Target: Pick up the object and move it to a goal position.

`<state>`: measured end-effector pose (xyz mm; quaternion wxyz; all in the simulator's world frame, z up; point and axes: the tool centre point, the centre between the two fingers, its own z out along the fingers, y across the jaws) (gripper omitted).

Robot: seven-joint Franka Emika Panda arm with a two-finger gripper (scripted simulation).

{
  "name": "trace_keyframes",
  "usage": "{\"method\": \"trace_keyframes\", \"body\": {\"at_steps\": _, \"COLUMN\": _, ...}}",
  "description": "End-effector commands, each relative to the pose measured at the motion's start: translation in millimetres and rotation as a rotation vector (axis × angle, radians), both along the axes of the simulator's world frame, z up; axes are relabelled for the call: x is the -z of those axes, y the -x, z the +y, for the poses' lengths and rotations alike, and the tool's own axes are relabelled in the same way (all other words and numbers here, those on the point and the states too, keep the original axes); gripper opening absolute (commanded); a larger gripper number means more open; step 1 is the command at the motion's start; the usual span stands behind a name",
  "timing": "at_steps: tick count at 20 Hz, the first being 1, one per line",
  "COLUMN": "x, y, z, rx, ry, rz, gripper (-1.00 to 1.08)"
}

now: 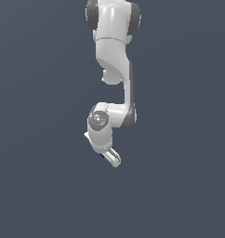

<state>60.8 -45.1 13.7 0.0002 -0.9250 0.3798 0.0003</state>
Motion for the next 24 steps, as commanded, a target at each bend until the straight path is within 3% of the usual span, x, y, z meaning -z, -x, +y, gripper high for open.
{"method": "trace_keyframes", "body": {"at_steps": 1, "x": -2.1, "y": -1.1, "z": -6.6, "rx": 0.001, "ry": 0.0, "rz": -0.001, "gripper": -1.0}}
{"method": "trace_keyframes", "body": {"at_steps": 15, "x": -33.8, "y": -22.0, "z": -112.2, "rx": 0.001, "ry": 0.001, "rz": 0.0, "gripper": -1.0}}
{"method": "trace_keyframes", "body": {"at_steps": 24, "x": -40.1, "y": -27.7, "z": -133.2, "rx": 0.001, "ry": 0.001, "rz": 0.0, "gripper": -1.0}}
